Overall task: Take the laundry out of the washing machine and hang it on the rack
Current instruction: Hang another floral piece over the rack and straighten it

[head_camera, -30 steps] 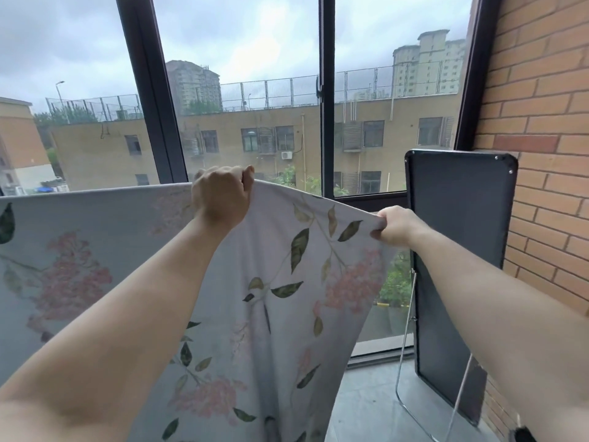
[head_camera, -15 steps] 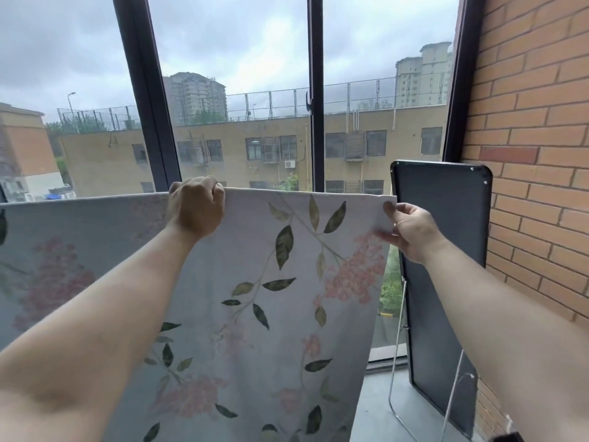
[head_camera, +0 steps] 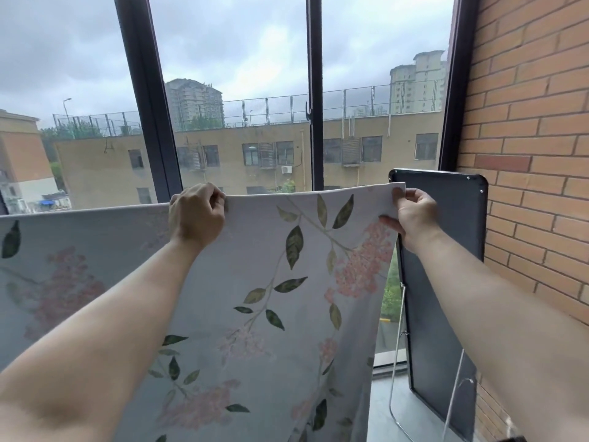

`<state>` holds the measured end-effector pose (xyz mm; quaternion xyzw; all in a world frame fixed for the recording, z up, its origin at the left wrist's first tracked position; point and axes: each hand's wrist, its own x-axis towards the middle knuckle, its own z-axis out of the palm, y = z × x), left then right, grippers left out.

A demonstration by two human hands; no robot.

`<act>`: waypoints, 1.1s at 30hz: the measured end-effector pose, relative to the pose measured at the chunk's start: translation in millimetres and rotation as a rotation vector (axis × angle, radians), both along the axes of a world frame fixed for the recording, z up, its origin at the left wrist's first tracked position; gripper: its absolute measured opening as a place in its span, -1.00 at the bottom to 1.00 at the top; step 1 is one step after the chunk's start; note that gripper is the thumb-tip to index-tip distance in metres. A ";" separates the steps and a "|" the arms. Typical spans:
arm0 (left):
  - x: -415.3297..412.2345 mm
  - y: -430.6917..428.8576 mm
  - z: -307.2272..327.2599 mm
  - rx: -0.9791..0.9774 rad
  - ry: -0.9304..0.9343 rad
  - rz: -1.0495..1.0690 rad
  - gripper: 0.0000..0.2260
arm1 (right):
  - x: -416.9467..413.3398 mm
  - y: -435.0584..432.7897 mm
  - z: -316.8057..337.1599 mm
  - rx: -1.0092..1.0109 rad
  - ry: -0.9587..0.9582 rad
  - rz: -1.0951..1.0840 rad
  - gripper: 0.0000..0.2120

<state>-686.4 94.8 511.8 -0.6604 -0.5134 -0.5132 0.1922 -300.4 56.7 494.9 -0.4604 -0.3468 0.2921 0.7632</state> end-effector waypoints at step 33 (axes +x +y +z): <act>35.8 0.3 -7.1 -0.074 0.299 0.083 -0.72 | 14.5 -19.2 -4.5 -0.196 -0.340 -0.144 -0.76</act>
